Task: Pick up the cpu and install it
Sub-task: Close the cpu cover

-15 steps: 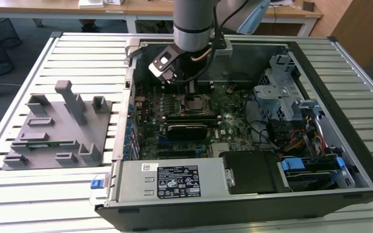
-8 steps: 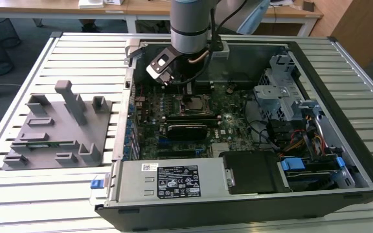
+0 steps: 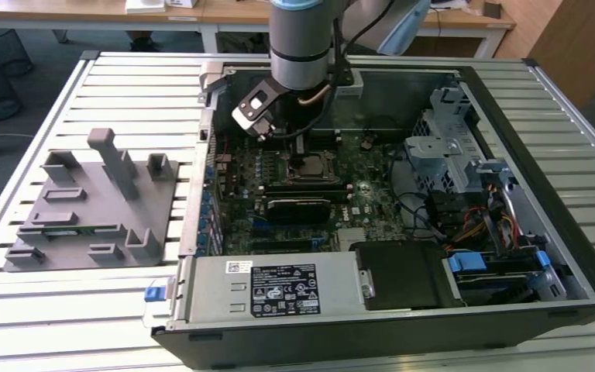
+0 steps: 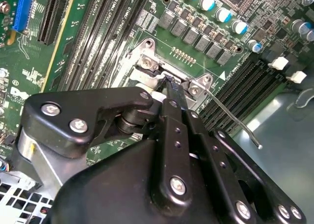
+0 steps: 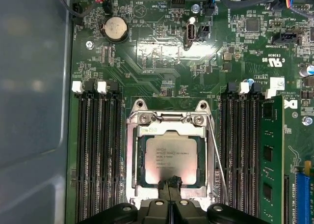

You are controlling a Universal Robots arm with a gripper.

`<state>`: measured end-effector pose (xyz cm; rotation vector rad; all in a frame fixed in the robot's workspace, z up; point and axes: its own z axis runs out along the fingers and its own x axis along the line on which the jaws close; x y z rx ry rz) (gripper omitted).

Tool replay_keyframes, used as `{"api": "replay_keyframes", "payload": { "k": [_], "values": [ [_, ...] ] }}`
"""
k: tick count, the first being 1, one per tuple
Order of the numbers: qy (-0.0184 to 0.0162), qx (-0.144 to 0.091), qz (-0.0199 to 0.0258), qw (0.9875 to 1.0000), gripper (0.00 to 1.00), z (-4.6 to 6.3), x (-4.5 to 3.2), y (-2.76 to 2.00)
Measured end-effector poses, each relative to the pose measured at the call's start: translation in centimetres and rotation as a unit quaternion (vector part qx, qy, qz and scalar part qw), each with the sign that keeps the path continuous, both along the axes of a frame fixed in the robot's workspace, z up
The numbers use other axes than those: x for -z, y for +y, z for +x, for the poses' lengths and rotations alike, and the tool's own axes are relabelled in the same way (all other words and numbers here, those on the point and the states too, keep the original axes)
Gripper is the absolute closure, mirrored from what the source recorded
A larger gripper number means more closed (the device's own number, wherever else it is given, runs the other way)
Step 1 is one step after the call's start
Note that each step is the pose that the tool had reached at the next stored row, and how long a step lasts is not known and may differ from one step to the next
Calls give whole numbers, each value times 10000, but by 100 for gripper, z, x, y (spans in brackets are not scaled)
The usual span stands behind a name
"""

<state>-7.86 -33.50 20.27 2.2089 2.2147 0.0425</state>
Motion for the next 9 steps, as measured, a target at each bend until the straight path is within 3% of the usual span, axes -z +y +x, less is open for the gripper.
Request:
{"api": "replay_keyframes", "payload": {
  "k": [9],
  "values": [
    [1,0,-2,10000,89,-4,44,0]
  ]
}}
